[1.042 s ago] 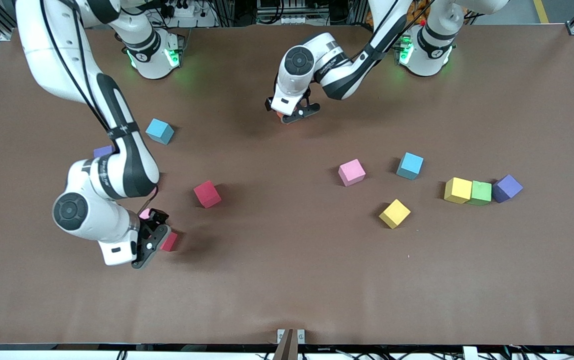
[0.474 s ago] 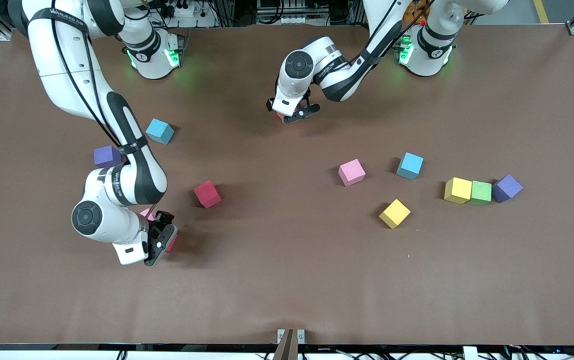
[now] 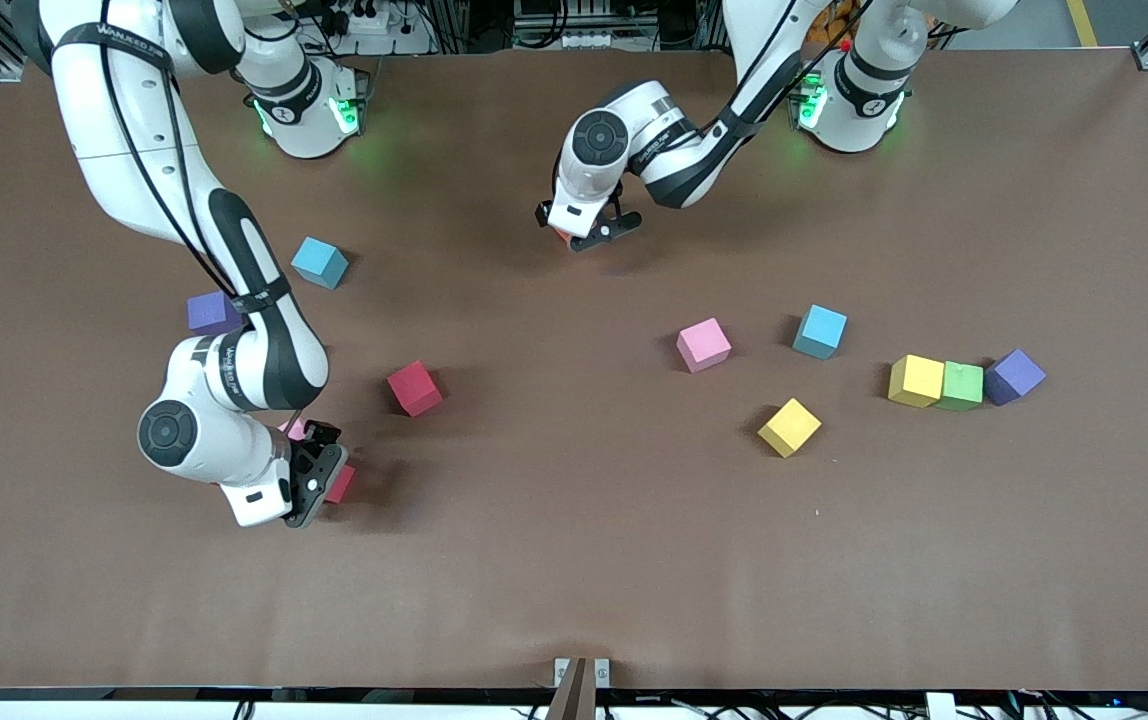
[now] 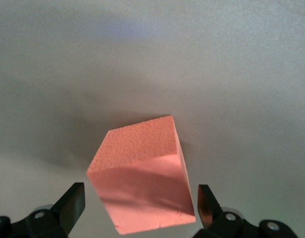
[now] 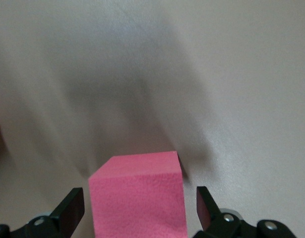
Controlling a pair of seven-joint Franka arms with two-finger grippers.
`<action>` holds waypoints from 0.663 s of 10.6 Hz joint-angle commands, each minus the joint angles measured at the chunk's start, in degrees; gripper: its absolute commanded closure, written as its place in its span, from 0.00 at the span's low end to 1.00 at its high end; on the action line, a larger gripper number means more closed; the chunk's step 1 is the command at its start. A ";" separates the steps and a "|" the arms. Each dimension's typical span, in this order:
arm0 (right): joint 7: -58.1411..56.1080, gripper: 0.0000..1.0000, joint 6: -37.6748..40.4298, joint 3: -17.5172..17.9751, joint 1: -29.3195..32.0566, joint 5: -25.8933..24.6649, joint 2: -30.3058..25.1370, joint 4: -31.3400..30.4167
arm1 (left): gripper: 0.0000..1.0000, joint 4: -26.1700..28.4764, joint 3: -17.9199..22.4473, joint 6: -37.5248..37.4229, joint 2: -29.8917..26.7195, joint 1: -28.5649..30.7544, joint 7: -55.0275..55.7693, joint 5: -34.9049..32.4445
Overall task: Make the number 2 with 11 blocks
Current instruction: 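Grasp the orange block with the left gripper while the right gripper grasps red block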
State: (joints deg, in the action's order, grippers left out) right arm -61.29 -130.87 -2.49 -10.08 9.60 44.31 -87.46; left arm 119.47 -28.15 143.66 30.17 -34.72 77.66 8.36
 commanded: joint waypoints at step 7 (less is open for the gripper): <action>-1.82 0.44 -0.09 0.38 0.15 0.95 -0.98 -0.78 | 1.00 -3.09 -2.43 1.28 -0.37 0.00 1.17 -5.11</action>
State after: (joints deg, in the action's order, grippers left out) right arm -61.72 -130.92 -2.45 -10.15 9.77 44.21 -87.50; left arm 117.46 -29.28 144.88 30.51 -34.68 77.58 4.64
